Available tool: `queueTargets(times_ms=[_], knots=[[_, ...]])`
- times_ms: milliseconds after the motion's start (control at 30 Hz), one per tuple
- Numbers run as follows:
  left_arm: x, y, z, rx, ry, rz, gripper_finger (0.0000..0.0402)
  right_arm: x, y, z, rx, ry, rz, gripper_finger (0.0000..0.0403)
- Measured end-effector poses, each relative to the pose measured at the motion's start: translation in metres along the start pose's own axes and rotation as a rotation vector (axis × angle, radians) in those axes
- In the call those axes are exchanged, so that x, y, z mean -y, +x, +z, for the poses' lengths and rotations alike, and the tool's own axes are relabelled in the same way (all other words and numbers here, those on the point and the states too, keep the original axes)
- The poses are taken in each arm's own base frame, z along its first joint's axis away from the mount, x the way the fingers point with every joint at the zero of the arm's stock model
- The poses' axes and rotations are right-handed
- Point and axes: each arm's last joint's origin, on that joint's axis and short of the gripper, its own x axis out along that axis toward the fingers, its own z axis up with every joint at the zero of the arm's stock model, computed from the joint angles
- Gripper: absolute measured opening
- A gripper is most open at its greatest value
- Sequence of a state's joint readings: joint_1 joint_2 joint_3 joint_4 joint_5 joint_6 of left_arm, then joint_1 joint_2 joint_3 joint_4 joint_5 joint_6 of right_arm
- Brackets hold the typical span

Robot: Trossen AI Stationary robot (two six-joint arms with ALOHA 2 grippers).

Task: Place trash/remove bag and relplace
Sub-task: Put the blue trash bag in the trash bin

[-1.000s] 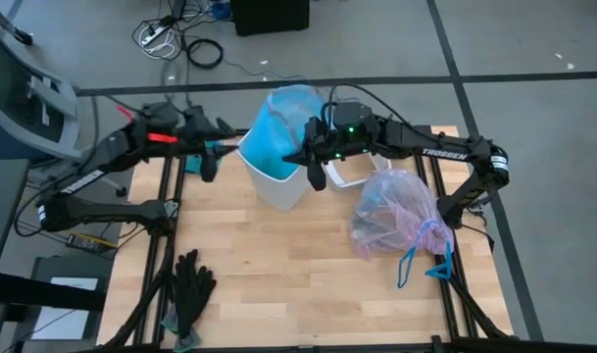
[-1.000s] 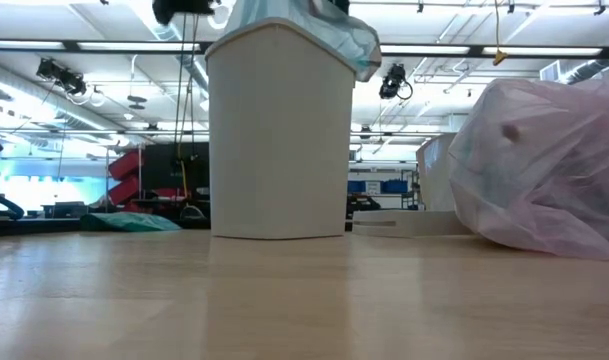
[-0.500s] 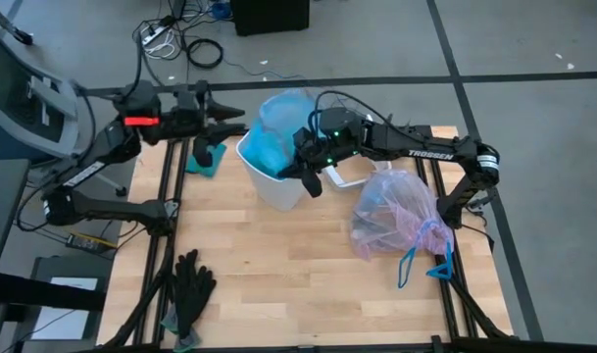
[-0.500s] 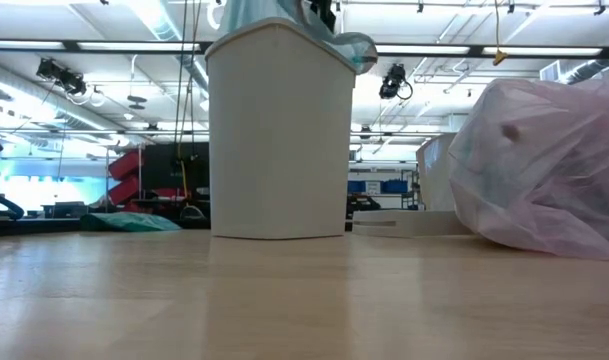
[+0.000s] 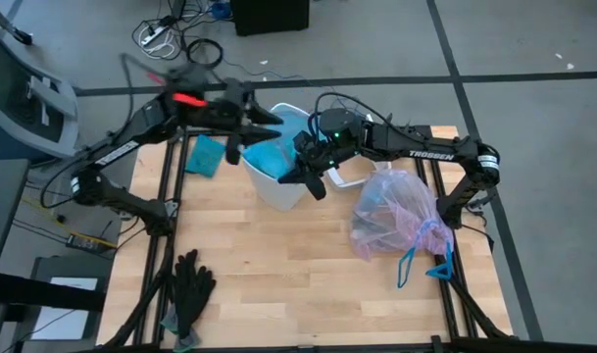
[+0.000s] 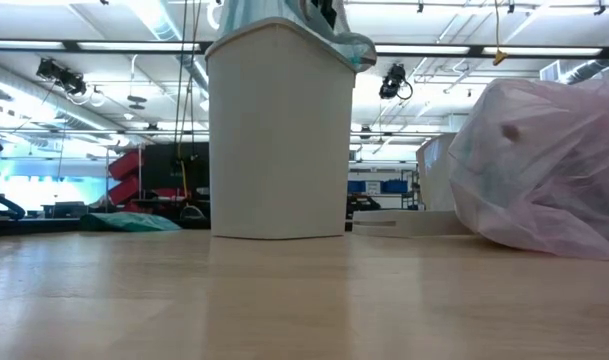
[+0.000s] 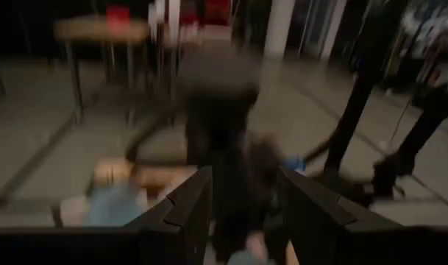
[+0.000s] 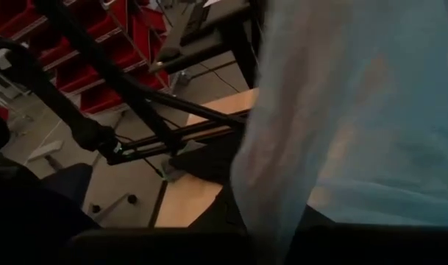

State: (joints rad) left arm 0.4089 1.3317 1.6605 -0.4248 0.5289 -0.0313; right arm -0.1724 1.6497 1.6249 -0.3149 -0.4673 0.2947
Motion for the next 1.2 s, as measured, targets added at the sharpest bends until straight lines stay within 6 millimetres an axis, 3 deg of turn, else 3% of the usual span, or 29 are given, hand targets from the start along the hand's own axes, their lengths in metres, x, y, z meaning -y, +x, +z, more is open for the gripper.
queueTargets(times_ms=[100, 367, 633, 800, 1033, 1200], knots=[[-0.004, 0.005, -0.008, -0.107, -0.039, 0.017, 0.0163, 0.002, -0.001, 0.0, 0.003, 0.003, -0.016, 0.0], [-0.002, -0.016, -0.01, -0.33, 0.059, 0.307, 0.0146, 0.001, -0.008, -0.001, -0.03, 0.05, -0.017, 0.0], [0.001, -0.023, -0.019, -0.462, 0.033, 0.339, 0.0071, -0.02, -0.019, -0.001, -0.086, 0.066, 0.15, 0.0], [0.002, -0.025, -0.02, -0.477, 0.049, 0.35, 0.001, -0.025, -0.029, 0.001, -0.083, 0.066, 0.15, 0.0], [-0.001, -0.045, -0.015, -0.478, 0.083, 0.477, 0.0007, -0.021, -0.032, 0.005, -0.012, 0.048, 0.008, 0.0002], [-0.006, -0.05, -0.017, -0.495, 0.063, 0.486, 0.0008, -0.021, -0.032, 0.01, 0.038, 0.046, -0.006, 0.0036]])
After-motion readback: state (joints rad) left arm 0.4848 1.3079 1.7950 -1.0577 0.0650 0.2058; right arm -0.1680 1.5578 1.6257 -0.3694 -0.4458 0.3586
